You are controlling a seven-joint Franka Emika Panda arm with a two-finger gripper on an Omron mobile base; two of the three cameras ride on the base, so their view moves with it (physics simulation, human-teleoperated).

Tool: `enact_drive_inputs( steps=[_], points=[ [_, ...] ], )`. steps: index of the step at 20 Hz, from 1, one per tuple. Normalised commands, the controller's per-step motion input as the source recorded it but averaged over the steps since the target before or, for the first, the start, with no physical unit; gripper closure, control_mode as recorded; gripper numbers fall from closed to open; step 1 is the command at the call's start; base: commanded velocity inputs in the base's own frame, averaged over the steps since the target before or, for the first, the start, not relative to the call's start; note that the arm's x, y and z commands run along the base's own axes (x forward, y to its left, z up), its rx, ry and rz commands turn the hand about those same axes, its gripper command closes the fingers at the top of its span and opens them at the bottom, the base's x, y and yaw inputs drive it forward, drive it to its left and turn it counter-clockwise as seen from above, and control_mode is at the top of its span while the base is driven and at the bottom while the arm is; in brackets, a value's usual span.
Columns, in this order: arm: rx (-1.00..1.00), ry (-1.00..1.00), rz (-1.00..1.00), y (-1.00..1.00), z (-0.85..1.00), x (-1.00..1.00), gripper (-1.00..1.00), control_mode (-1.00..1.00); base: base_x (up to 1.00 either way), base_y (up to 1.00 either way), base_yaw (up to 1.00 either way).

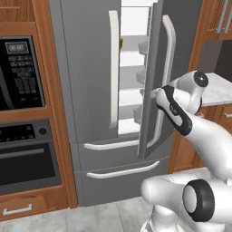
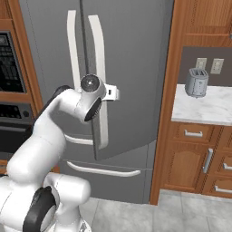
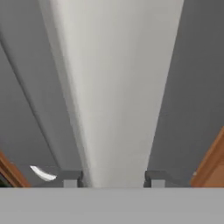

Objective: Retrieve the sausage and cheese from the fridge and place them on the cutting board on the counter.

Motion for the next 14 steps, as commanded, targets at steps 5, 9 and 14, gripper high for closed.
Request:
enact_drive_inputs(
  steps=[5,9,14],
  points=[
    [0.00,0.09,0.00,-0.40,0.31,-0.60,1.00,-1.00,0.00,0.00,0.00],
    [0.00,0.09,0.00,-0.37,0.30,-0.56,1.00,-1.00,0.00,0.00,0.00],
    [0.00,0.11,0.00,-0.18,0.16,-0.43,-1.00,-1.00,0.00,0.00,0.00]
  ],
)
